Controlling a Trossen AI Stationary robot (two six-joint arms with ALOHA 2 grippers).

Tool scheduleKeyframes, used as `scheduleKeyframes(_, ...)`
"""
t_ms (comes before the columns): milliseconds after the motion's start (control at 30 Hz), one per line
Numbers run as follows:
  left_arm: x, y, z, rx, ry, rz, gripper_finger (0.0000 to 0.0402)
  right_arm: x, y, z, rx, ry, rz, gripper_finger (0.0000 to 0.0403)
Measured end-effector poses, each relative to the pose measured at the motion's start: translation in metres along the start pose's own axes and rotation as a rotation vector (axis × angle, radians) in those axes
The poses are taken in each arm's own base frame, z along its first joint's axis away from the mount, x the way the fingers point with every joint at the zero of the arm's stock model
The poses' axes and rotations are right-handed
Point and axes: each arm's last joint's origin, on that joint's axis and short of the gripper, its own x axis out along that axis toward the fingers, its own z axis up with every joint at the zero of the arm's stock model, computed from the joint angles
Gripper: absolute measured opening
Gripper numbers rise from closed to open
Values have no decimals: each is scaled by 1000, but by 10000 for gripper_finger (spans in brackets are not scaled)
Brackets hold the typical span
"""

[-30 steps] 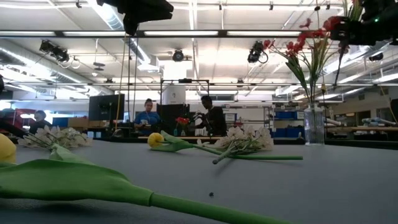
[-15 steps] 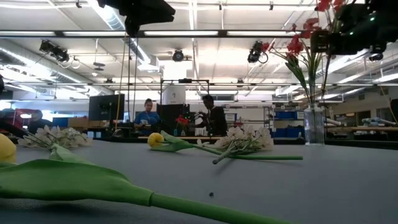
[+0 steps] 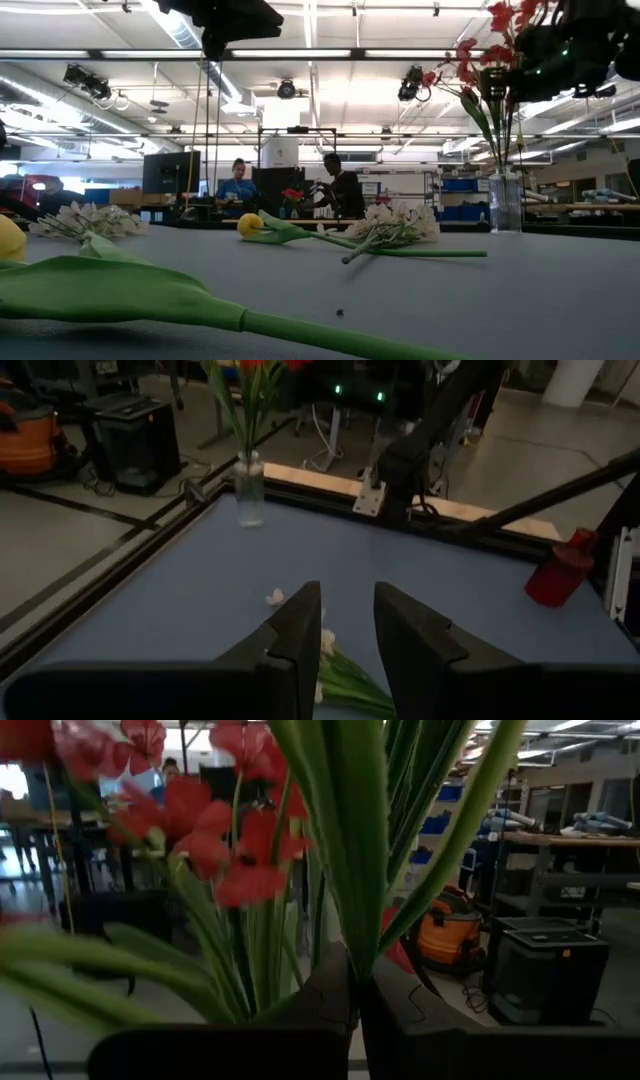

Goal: Sort flowers into vase by color
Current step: Put the red flowers into the transparent vase

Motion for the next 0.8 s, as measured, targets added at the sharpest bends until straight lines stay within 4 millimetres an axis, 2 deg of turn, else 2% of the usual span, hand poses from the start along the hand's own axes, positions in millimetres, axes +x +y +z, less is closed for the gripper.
scheduleKeyframes(300, 3, 0, -4, 2, 25, 7, 100, 4, 8, -11, -73, 42, 15, 15)
scheduleKeyframes(533, 6, 5, -3, -47, 18, 33, 100, 3, 11, -14, -87, 59, -23, 53)
scheduleKeyframes(800, 6, 7, -3, -57, 17, 40, 100, -6, 17, -17, -140, 77, 48, 64)
